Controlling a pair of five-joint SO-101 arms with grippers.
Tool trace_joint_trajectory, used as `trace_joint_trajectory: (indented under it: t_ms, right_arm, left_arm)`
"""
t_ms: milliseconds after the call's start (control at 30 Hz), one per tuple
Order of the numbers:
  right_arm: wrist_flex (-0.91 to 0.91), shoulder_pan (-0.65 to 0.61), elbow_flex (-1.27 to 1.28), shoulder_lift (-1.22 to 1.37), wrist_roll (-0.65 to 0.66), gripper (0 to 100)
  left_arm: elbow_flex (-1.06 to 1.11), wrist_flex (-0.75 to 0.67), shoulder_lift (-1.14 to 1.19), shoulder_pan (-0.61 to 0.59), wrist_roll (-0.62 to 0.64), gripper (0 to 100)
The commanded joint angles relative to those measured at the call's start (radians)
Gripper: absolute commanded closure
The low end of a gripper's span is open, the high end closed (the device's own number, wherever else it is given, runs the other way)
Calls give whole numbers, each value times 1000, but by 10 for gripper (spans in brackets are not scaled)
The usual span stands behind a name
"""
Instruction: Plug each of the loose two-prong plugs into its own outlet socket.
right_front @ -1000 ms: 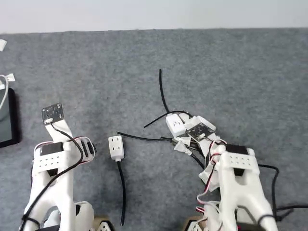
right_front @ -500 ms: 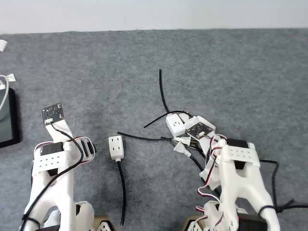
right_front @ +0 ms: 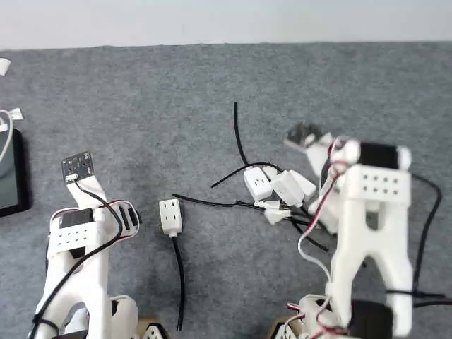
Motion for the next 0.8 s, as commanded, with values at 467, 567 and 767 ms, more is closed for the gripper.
trace_joint_trajectory:
  t_ms: [467,567,767]
  right_arm:
    - [-150,-259,-681,714,-140,983]
    - [-142,-311,-746,757,-209,929]
    - [-96,-338,-864,780,-358,890]
  left_arm:
    - [16,-52,-25,0,6,776]
    - [16,-52,-25,0,6,776]
    - [16,-52,-25,0,6,776]
